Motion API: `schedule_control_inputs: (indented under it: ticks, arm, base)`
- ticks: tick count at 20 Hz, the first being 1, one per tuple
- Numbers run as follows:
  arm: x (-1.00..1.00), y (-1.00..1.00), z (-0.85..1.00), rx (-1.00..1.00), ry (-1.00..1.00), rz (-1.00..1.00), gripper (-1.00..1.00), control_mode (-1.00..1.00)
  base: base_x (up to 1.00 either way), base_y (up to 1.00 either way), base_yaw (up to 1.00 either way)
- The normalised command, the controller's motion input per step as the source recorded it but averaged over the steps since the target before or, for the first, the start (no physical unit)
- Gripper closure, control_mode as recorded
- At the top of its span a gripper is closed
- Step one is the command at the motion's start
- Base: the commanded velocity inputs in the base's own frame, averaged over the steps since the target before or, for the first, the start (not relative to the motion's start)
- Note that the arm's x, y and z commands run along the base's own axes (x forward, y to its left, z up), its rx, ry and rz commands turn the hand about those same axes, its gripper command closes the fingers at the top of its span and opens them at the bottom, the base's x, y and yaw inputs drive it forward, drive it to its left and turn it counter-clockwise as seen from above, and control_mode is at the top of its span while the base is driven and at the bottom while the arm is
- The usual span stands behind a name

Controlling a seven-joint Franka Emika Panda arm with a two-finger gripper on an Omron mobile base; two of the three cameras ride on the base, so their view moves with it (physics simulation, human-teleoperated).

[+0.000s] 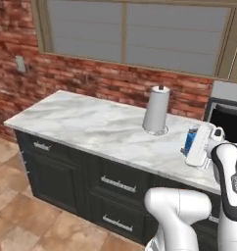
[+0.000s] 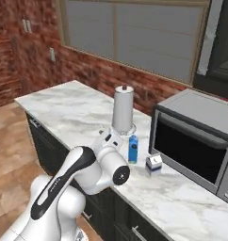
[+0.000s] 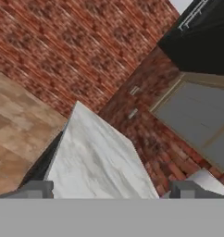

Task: Move the drinks to the dining counter.

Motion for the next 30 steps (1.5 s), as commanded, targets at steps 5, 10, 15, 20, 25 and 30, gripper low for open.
schedule_control_inputs:
  ticks: [5,10,15,20,25,30]
  arm:
    - [0.00,0.00,0.00,0.00,0.00,0.00,-1.00,1.00]
    - [0.00,0.00,0.00,0.00,0.00,0.00,-1.00,1.00]
    - [0.00,0.00,0.00,0.00,0.00,0.00,-1.00,1.00]
    - [0.00,0.00,0.00,0.00,0.00,0.00,-1.00,1.00]
    - [0.00,0.00,0.00,0.00,0.00,0.00,-1.00,-1.00]
    - [0.00,0.00,0.00,0.00,0.03,0.00,-1.00,-1.00]
  base:
    - [0.36,-0.32,-0.59]
    - [0.32,-0.21,-0.65]
    - [0.36,0.00,-0.57]
    - [0.40,0.00,-0.48]
    - [0.11,0.00,-0.13]
    - [0.00,0.00,0.00]
